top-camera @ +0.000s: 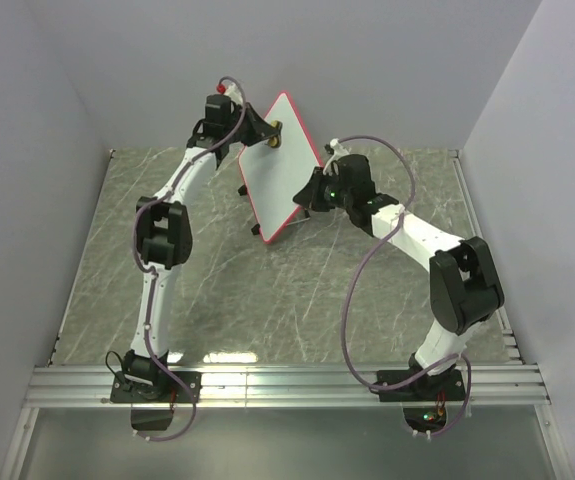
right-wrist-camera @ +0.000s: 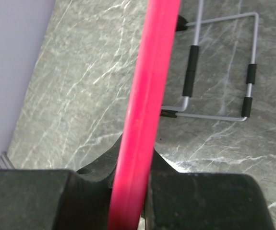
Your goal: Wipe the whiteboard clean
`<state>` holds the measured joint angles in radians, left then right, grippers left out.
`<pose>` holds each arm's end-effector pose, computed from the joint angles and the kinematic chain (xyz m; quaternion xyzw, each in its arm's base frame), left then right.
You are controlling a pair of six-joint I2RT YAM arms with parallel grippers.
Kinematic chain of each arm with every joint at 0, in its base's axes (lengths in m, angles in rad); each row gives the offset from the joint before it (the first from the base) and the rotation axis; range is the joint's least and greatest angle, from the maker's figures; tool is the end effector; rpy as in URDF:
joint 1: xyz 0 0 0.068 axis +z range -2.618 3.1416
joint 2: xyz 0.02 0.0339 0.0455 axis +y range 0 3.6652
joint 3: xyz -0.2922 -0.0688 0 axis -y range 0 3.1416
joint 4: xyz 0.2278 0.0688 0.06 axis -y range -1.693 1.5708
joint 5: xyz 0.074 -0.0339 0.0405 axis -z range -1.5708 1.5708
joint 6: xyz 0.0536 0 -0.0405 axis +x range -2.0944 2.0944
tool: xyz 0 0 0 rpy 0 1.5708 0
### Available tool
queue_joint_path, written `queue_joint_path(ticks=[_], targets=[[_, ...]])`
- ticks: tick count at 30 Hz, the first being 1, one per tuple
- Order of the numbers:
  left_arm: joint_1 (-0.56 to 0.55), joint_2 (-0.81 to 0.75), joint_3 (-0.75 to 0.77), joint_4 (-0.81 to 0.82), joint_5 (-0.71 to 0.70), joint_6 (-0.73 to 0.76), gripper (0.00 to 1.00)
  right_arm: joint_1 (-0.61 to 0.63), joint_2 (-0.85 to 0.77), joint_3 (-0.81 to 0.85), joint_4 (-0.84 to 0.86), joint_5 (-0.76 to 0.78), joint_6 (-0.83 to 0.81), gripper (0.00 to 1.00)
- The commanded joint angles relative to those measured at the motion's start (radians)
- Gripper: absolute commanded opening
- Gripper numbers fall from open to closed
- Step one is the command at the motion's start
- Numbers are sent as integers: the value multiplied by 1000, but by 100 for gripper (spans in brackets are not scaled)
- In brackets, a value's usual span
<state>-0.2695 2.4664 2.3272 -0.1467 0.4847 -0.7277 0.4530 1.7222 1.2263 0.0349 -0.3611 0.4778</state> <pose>0.5703 -0.1834 0.2897 -0.0365 0.7896 -0.4469 0.4190 0.3551 0.1939 0.2915 -0.0842 0.8372 0.3690 0.3947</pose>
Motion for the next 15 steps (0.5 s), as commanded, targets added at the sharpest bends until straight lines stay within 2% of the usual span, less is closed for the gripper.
queue_joint_path(ticks=[1, 5, 11, 15], targets=[[4, 107, -86, -103, -67, -2, 0, 196, 30, -82, -438, -552, -176, 0], [27, 140, -146, -100, -66, -10, 0, 207, 34, -87, -441, -562, -179, 0], [35, 170, -143, -79, -40, -24, 0, 225, 54, -65, -461, -567, -189, 0], [36, 137, -149, 4, 52, -48, 0, 236, 62, -65, -466, -573, -192, 0]])
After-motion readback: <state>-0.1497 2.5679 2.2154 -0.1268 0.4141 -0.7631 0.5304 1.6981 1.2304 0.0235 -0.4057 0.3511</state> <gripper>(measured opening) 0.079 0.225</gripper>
